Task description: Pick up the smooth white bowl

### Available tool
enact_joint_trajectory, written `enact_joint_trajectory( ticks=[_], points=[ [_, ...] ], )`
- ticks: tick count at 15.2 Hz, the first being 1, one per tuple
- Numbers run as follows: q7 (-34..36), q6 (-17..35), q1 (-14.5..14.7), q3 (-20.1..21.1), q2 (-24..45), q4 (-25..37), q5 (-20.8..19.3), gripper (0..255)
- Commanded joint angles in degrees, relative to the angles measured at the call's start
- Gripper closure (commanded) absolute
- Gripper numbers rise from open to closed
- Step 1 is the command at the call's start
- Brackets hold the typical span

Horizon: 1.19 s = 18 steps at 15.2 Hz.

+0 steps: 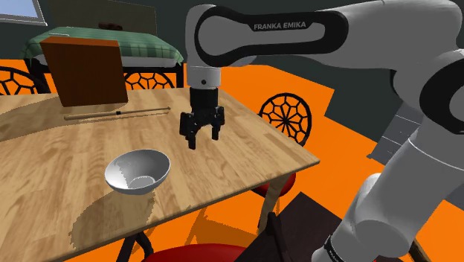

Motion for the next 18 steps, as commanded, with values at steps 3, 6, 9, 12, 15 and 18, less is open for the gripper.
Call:
enact_joint_trajectory(
  ticks=[3, 6, 9, 12, 15, 18],
  points=[
    [4.47, -0.02, 1.80, 1.99, 9.25, 10.05, -2.27, 0],
    [7.64, -1.38, 3.76, 2.98, 16.43, 19.01, -4.50, 0],
    [9.09, -1.70, 5.11, 3.20, 20.35, 23.45, -5.76, 0],
    [8.73, 0.67, 4.98, 3.13, 20.12, 20.83, -5.66, 0],
    [8.42, 2.98, 4.89, 3.08, 20.03, 18.41, -5.62, 0],
    [8.30, 3.53, 4.84, 3.05, 20.06, 17.88, -5.62, 255]
  ],
)
